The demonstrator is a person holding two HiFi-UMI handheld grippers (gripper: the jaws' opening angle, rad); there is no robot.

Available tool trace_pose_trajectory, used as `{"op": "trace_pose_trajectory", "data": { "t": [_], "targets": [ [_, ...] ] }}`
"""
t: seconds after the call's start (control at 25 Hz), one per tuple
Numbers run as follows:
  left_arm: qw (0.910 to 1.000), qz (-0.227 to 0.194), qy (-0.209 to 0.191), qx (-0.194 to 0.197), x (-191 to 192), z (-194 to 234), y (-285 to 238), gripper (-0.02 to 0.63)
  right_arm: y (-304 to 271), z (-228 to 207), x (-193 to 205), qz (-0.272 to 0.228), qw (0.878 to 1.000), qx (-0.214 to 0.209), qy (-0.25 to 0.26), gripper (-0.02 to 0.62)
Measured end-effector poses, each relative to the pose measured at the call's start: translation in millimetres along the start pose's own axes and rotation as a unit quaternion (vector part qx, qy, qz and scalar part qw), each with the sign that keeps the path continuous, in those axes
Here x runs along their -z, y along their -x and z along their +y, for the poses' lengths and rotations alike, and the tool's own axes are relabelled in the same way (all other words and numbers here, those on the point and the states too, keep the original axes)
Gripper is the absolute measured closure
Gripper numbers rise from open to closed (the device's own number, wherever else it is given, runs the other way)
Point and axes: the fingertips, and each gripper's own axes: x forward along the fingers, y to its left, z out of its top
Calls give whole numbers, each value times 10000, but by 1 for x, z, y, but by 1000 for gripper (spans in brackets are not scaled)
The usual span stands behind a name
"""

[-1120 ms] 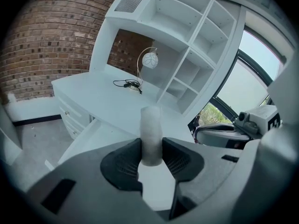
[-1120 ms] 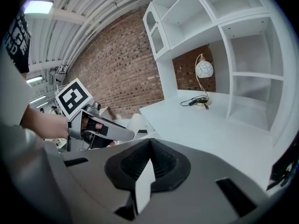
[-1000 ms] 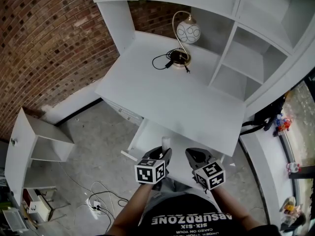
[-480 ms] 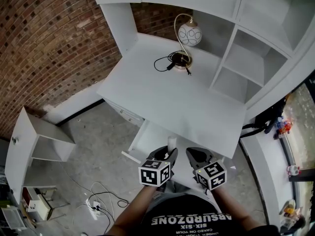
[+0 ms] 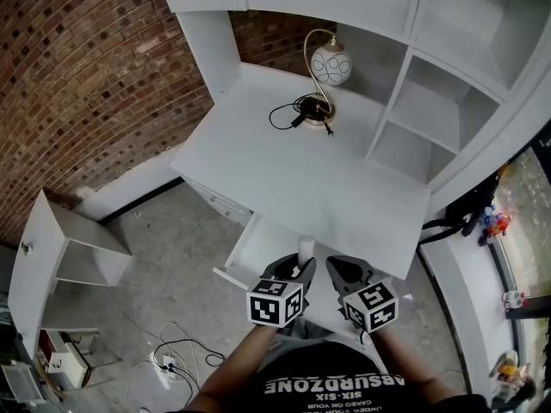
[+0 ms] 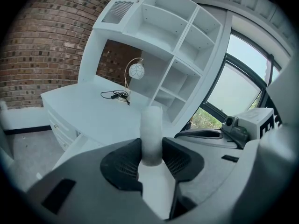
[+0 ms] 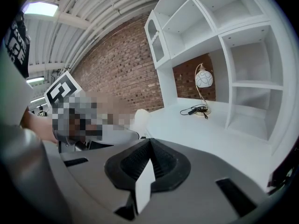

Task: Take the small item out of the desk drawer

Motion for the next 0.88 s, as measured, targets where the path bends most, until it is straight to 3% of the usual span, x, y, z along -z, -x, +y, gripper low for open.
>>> {"op": "trace_pose_trajectory", "data": {
  "t": [0.88],
  "targets": [
    [9996,-37,-267,-18,2,-8,11,466,10,5,2,-36,9999,99,5,597]
  ]
}}
